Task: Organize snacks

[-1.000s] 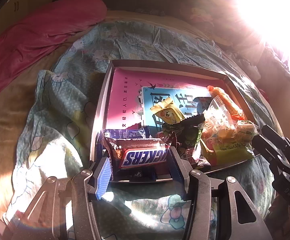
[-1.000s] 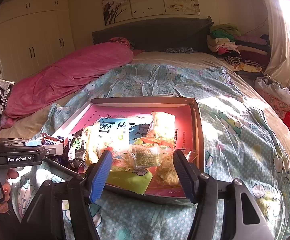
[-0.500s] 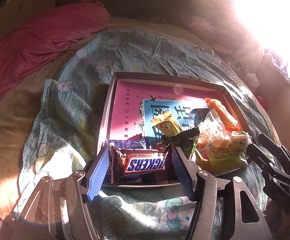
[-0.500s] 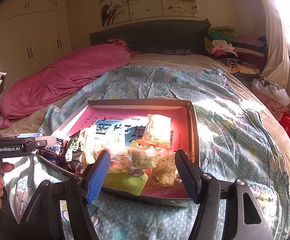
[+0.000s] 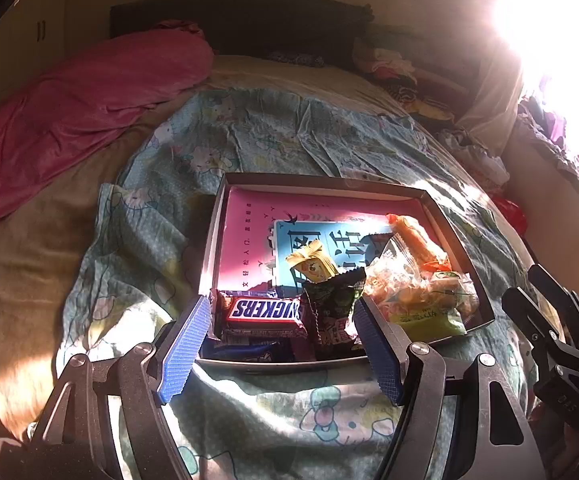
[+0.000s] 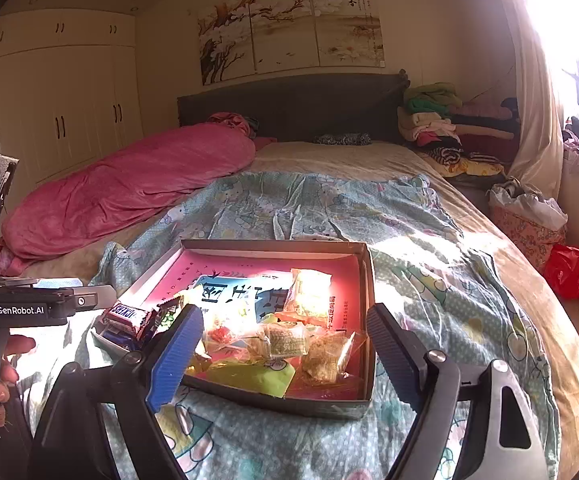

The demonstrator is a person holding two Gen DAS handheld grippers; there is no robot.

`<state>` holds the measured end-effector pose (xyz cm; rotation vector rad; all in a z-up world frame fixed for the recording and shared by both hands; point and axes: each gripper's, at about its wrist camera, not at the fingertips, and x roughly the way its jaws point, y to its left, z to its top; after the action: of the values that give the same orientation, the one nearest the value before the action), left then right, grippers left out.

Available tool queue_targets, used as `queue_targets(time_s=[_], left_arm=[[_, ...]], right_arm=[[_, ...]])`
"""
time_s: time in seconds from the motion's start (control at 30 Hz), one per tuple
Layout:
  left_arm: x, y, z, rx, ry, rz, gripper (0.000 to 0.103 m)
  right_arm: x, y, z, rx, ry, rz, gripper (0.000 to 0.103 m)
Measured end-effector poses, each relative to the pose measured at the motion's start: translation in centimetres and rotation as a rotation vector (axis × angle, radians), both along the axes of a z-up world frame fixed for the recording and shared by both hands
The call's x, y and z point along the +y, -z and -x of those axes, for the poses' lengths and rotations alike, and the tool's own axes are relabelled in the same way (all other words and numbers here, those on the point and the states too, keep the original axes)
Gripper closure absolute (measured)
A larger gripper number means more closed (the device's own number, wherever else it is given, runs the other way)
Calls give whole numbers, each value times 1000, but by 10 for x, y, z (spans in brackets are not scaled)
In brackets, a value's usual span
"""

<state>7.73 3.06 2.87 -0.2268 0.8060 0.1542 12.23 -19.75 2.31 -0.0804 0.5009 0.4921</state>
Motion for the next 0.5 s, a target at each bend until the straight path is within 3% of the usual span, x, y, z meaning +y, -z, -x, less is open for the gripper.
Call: queue_targets(time_s=[0.5], left_arm=[[-23,7,55,49,7,26,27]], right_arm=[[-9,4,48,167,63,-22,15]])
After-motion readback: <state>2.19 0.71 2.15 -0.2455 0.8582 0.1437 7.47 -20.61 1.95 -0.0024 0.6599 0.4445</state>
